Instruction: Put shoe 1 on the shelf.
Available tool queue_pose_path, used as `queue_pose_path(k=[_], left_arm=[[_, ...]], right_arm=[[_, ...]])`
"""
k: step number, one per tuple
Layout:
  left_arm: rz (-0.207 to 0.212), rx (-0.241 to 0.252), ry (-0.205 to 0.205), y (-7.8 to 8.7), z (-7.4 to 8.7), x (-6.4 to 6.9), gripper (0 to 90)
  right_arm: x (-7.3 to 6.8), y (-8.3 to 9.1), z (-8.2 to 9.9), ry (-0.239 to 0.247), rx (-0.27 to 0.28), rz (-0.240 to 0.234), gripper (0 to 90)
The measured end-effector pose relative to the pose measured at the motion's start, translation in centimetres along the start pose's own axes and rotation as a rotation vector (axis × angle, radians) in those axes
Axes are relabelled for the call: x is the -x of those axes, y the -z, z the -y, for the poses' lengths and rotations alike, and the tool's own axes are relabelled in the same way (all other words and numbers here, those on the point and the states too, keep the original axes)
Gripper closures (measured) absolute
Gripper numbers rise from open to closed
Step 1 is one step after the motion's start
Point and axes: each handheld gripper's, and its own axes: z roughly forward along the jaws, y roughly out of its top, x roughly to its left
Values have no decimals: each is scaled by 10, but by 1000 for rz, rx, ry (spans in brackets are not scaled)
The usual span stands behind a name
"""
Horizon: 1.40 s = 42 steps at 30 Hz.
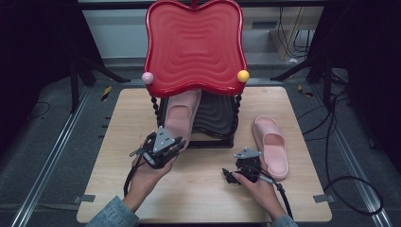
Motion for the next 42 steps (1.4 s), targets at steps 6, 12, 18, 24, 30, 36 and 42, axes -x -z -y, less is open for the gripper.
queue_pose_path(k=[6, 12, 18, 24, 30, 36, 42], left_arm=[[38, -68, -56, 5, 17, 5, 888], [55, -124, -73, 2, 35, 8, 894], [72, -165, -54, -10, 54, 12, 895], [67, -152, -61, -11, 45, 8, 898], [61, -152, -42, -17, 38, 0, 899], [61, -146, -26, -20, 34, -6, 899], [52, -121, 12, -27, 28, -13, 898]], right_arm=[[0, 0, 0, 2, 1, 3, 51], [0, 0, 0, 1, 1, 3, 51], [0, 0, 0, 2, 1, 2, 51], [0, 0, 0, 1, 1, 3, 51], [0, 0, 0, -2, 0, 2, 50], [0, 0, 0, 2, 1, 3, 51], [0, 0, 0, -2, 0, 2, 51]])
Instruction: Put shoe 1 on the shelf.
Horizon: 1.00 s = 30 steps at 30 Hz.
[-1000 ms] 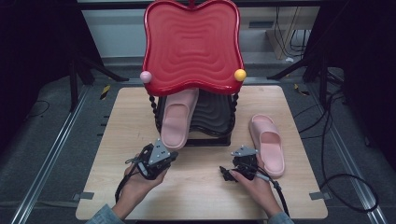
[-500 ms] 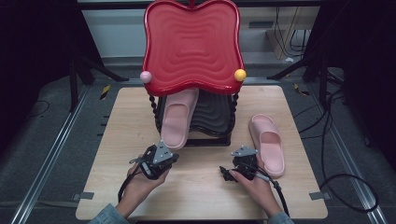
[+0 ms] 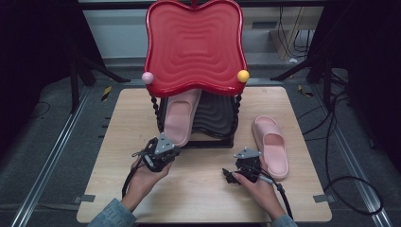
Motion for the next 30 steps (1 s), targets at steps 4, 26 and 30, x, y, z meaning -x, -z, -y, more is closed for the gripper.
queue_pose_path(k=[4, 26, 30], left_arm=[[-6, 11, 10, -4, -7, -5, 898], [-5, 53, 83, -21, -40, -21, 896], [-6, 52, 79, -22, -42, -20, 892]], right_arm=[[0, 0, 0, 4, 1, 1, 50], [0, 0, 0, 4, 1, 1, 50], [0, 0, 0, 5, 1, 3, 50]])
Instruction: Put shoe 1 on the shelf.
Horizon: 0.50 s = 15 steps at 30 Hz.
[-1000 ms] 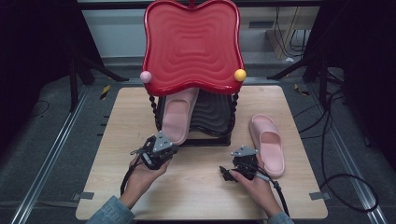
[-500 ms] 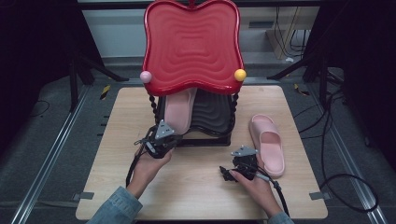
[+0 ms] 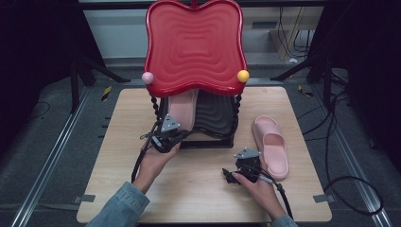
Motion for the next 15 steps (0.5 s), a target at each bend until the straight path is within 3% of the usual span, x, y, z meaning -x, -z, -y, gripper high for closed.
queue_pose_path(k=[6, 10, 13, 15], left_arm=[[7, 10, 2, 12, 3, 5, 836], [7, 5, 22, 29, 21, 3, 783], [-3, 4, 76, 43, 37, -6, 767], [-23, -1, 101, 51, 48, -14, 754]], right_arm=[[0, 1, 0, 1, -5, -3, 61], [-3, 11, 1, 26, -24, 11, 155], [-3, 18, 3, 54, -24, 38, 204], [-1, 24, 4, 45, -26, 49, 265]])
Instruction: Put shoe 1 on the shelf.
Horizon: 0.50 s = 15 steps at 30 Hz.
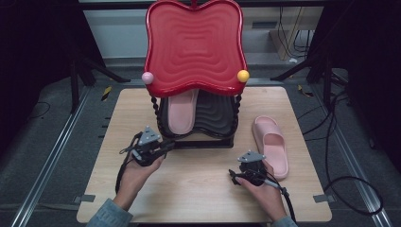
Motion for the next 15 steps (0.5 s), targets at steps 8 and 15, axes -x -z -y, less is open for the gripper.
queue_pose_path(k=[8, 15], left_arm=[[-128, -39, 111, 23, 38, -49, 687], [-229, -96, 188, 31, 67, -85, 597]], right_arm=[[29, 40, -1, -53, 75, 63, 478], [77, 74, 7, -130, 107, 158, 526]])
